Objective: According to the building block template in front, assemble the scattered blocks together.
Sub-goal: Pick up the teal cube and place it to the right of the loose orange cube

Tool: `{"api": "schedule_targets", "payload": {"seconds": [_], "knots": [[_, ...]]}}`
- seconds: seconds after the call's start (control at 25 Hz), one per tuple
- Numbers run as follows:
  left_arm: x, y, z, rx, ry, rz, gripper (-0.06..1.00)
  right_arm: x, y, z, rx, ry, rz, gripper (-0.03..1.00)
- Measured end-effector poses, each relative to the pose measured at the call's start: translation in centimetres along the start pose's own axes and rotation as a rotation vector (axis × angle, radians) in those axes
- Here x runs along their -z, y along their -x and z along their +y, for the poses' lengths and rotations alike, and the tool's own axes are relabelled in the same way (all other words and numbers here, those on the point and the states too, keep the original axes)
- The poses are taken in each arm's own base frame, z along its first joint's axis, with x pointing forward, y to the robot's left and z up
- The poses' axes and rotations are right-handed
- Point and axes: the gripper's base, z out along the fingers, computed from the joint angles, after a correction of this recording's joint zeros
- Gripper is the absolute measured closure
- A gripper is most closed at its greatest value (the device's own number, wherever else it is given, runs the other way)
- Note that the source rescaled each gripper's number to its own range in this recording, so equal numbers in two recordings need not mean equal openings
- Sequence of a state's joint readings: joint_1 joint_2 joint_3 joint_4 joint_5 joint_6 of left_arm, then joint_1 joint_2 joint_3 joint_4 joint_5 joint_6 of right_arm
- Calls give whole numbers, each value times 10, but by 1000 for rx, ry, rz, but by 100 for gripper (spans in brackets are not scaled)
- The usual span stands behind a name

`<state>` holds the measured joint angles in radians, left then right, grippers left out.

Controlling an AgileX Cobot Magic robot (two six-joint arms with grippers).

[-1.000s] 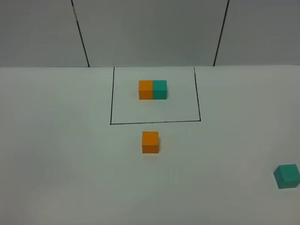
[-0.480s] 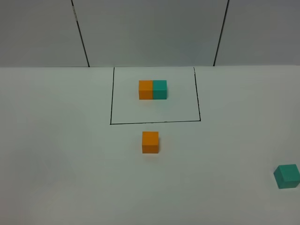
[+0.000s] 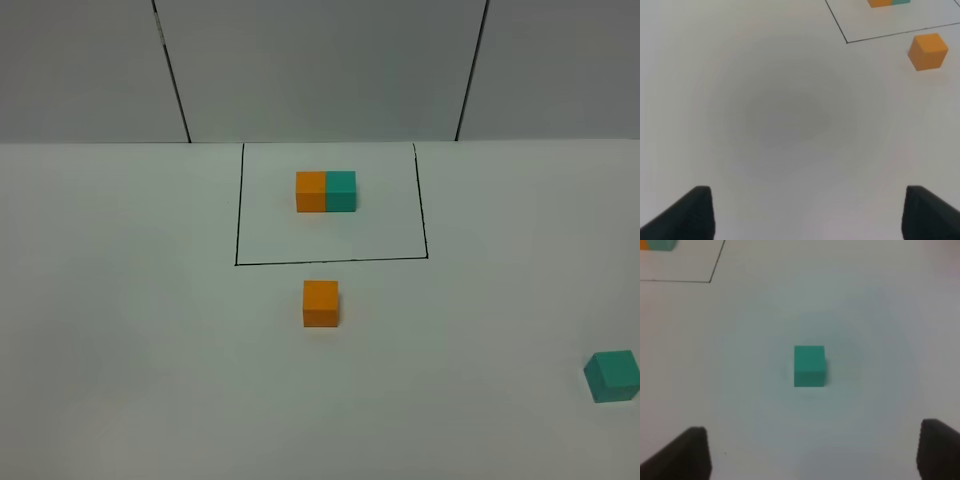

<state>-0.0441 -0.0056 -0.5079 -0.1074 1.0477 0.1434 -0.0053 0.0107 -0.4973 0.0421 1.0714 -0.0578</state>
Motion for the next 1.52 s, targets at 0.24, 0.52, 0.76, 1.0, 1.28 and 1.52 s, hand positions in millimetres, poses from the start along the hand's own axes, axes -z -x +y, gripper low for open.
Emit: {"api": "schedule_targets", "payload": {"seconds": [0.24, 0.52, 0.76, 1.0, 1.28, 1.52], "knots": [[0, 0, 0, 0, 0, 0, 21, 0, 0, 0, 0, 0, 0, 27], [0, 0, 0, 1, 0, 0, 21, 0, 0, 0, 0, 0, 0, 27], [0, 0, 0, 1, 0, 0, 21, 0, 0, 0, 0, 0, 0, 27], [0, 0, 0, 1, 0, 0, 21, 0, 0, 0, 0, 0, 0, 27], [0, 0, 0, 1, 0, 0, 21, 0, 0, 0, 0, 0, 0, 27], [0, 0, 0, 1, 0, 0, 21, -1, 2, 4, -27, 44, 23, 27]]}}
